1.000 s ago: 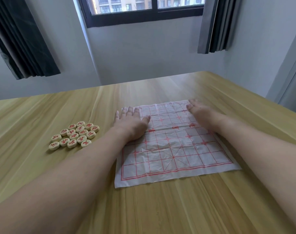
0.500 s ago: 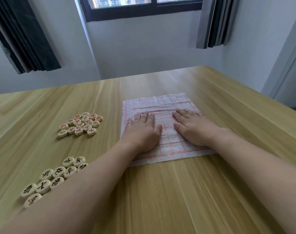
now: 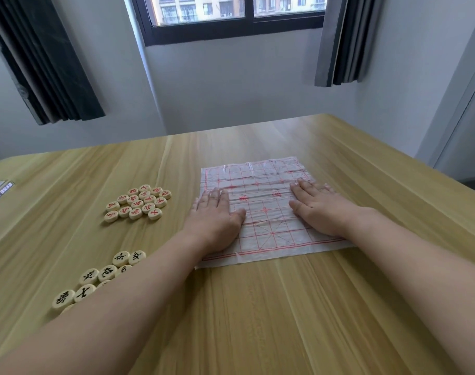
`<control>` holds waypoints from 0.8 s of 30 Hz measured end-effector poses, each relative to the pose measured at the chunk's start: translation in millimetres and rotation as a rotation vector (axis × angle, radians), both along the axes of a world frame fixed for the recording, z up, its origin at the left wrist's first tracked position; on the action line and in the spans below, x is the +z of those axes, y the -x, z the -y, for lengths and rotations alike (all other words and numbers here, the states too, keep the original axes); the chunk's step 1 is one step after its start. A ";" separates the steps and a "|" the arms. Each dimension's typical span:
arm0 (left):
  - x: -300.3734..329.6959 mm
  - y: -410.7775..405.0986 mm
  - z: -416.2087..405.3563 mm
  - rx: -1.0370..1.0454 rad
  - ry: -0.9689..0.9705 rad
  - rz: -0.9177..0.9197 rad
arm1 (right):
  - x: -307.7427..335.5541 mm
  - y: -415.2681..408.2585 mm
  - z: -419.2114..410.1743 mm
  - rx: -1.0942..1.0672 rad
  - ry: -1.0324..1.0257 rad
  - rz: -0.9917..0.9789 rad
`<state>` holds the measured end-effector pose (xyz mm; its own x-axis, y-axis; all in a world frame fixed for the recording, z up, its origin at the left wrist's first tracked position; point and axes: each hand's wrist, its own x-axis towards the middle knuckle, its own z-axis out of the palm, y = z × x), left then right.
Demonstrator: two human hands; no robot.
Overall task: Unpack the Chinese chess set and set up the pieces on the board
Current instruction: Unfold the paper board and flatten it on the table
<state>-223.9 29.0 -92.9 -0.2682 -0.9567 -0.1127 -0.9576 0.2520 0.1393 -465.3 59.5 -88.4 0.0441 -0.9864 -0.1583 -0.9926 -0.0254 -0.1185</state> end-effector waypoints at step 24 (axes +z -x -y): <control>6.8 8.8 2.9 -0.249 -0.009 -0.123 | 12.9 -30.8 -3.4 0.169 0.078 0.051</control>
<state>-232.7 26.1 -86.1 -0.5068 -0.8589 -0.0731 -0.8424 0.4755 0.2536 -434.5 62.9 -75.5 0.2165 -0.9734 -0.0748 -0.9662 -0.2026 -0.1592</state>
